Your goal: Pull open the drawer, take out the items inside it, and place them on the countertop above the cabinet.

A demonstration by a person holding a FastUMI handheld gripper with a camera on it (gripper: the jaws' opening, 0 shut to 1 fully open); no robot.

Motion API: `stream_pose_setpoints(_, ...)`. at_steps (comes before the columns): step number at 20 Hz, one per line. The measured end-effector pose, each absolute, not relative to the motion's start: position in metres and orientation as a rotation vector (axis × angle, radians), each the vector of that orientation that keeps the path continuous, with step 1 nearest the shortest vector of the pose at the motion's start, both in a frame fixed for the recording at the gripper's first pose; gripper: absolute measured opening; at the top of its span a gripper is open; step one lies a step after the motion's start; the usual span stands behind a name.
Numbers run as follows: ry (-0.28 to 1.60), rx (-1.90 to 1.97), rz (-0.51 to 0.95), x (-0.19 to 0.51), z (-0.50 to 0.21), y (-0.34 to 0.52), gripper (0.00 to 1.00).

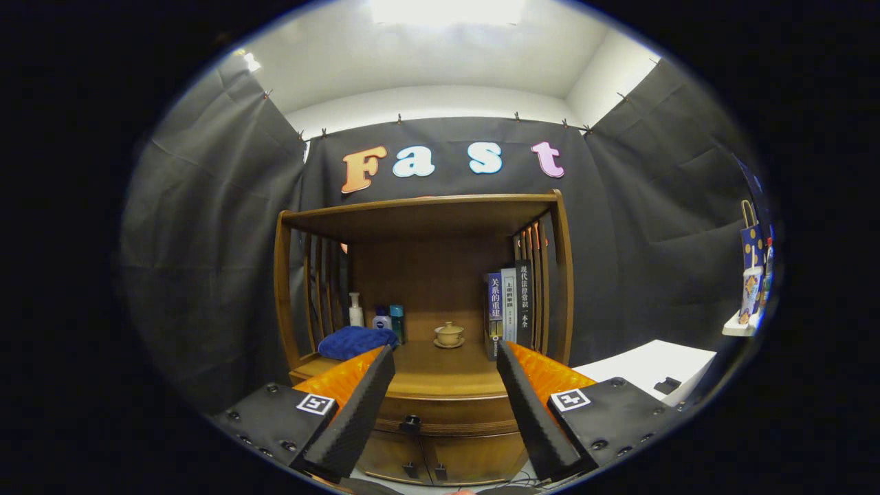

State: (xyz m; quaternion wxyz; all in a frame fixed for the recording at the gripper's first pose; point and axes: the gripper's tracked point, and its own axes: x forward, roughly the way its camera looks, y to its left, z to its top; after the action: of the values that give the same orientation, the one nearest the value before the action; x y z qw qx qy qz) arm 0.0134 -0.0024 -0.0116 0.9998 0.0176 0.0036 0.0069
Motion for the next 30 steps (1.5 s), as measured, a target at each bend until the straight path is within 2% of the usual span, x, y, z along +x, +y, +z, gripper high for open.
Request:
stream_pose_setpoints(6, 0.011, 0.067, 0.108, 0.068, -0.049, 0.027, 0.98)
stream_pose_setpoints(13, 0.156, 0.037, 0.087, 0.121, -0.142, 0.047, 0.99)
stream_pose_setpoints(25, 0.313, 0.025, 0.069, 0.139, -0.26, 0.066, 0.99)
stream_pose_setpoints(27, 0.349, 0.069, 0.06, 0.142, -0.271, 0.066, 0.96)
stream_pose_setpoints(28, 0.363, 0.081, 0.06, 0.142, -0.276, 0.067, 0.9)
stream_pose_setpoints(30, 0.389, 0.081, 0.062, 0.143, -0.286, 0.069, 0.83)
